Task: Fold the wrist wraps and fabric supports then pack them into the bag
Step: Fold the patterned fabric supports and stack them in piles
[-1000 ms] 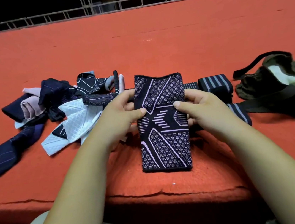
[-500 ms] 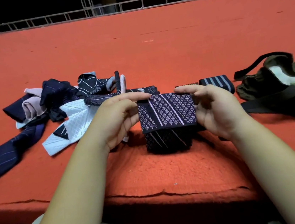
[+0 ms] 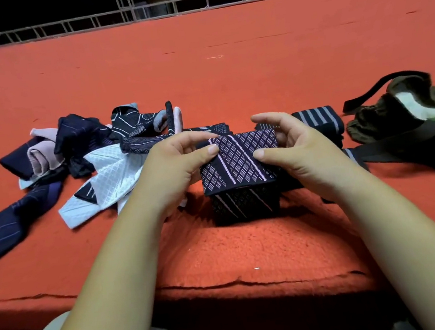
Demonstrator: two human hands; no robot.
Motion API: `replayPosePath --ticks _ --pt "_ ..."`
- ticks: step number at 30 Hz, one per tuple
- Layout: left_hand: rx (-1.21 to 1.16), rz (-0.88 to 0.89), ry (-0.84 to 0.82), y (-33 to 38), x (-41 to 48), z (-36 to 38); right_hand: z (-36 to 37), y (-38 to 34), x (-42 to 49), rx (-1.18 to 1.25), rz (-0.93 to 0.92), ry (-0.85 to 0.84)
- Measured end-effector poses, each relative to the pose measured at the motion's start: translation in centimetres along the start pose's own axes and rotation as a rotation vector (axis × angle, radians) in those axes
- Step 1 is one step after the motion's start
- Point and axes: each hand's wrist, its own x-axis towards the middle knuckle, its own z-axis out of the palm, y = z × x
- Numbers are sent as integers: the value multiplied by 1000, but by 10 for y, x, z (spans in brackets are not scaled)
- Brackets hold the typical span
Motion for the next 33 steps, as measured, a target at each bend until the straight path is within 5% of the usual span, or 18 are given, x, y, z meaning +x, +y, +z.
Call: replayPosePath --ticks 10,18,24,33 --pt "-58 -86 44 12 -10 14 1 4 4 -50 -2 85" --pt "-92 -256 -242 2 -5 3 4 1 8 -64 -3 241" --pt "-242 -211 -136 -6 4 3 8 -13 -2 207 313 -29" --pt "-217 -142 -129 0 -1 4 5 -10 1 213 235 -76"
